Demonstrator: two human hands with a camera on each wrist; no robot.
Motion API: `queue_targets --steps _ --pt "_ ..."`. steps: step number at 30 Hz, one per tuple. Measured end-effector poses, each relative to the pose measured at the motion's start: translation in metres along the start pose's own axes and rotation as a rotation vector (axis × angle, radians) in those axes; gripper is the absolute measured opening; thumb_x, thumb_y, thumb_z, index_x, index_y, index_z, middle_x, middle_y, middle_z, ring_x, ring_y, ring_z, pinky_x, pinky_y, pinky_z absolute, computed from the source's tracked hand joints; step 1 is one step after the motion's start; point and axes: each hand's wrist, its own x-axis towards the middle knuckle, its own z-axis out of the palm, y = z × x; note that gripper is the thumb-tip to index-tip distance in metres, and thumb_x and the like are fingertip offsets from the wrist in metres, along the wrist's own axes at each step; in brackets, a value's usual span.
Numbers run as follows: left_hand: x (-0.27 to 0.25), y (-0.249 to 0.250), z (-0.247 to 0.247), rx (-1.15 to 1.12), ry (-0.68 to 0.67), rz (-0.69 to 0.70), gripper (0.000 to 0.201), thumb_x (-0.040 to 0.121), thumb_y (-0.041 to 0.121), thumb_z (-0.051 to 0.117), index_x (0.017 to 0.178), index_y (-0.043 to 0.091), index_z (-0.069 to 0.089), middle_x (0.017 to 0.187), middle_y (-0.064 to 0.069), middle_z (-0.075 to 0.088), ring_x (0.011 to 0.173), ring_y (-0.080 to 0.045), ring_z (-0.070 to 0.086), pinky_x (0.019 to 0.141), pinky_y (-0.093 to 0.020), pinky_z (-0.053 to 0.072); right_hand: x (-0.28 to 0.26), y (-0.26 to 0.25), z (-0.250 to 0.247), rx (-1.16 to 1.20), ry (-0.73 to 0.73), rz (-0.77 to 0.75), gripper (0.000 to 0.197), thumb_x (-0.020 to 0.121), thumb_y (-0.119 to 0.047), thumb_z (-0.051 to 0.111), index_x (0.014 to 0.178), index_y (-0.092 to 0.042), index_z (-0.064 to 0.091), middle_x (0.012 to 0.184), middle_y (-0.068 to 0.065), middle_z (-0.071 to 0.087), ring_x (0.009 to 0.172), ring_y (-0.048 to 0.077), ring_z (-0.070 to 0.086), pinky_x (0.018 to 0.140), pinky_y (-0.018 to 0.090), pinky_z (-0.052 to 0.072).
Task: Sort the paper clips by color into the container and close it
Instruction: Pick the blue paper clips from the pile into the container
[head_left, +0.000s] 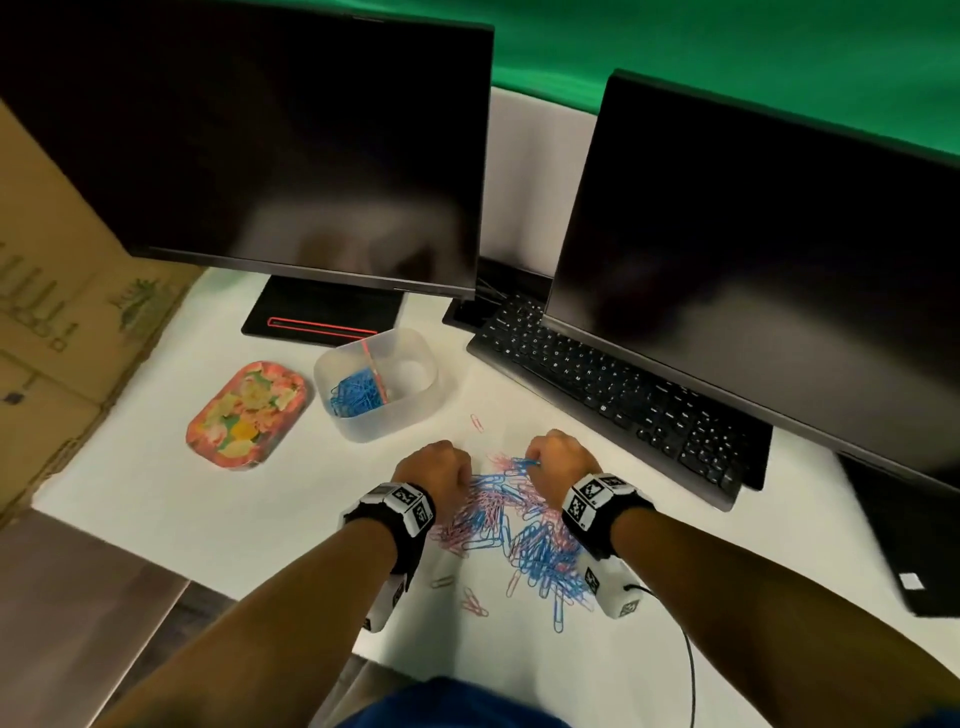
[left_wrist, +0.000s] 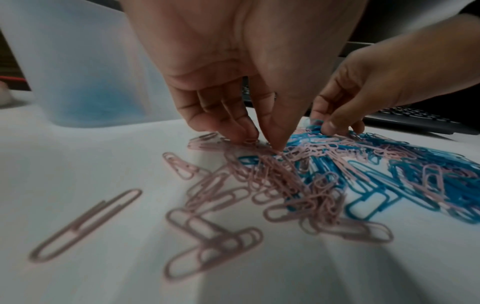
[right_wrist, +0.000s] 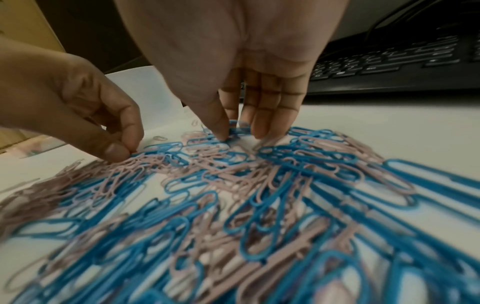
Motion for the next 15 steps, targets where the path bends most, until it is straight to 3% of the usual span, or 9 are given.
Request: queue_targets --steps 4,8,12,15 --pt "0.005 0.001 0.001 -0.019 0.015 -0.002 0.018 0.081 0.020 0.057 0.099 0.024 0.062 0.108 -0.001 0.059 0.099 -0.024 0.059 0.081 -0.032 0.049 -0.003 0.007 -0.001 0.008 0.006 0.020 0.019 0.093 -0.020 0.049 0.101 -0.014 0.065 0.110 0.009 0.060 0.099 0.026 0.060 0.082 0.031 0.051" --pt "0.010 0.007 0.004 -0.014 0.013 0.016 0.027 0.084 0.025 0.058 0.111 0.025 0.061 0.115 0.001 0.058 0.105 -0.023 0.059 0.088 -0.034 0.049 -0.006 0.018 -0.003 0.143 0.009 0.061 0.018 0.090 -0.021 0.054 0.096 -0.016 0.070 0.098 0.008 0.069 0.090 0.025 0.065 0.082 0.031 0.055" --pt "0.011 0.007 0.005 -0.003 0.035 0.031 0.020 0.086 0.018 0.053 0.101 0.023 0.065 0.110 -0.002 0.058 0.100 -0.025 0.060 0.083 -0.033 0.049 -0.006 0.027 -0.005 0.318 0.051 0.082 0.017 0.086 -0.018 0.061 0.099 -0.017 0.072 0.092 0.006 0.071 0.088 0.023 0.066 0.085 0.028 0.054" --pt "0.011 0.004 0.003 -0.019 0.028 0.022 0.015 0.086 0.019 0.054 0.093 0.023 0.066 0.105 -0.001 0.061 0.095 -0.024 0.060 0.081 -0.033 0.051 -0.009 0.029 -0.008 0.408 0.074 0.066 0.022 0.087 -0.014 0.057 0.105 -0.015 0.070 0.088 0.003 0.068 0.082 0.019 0.064 0.080 0.022 0.052"
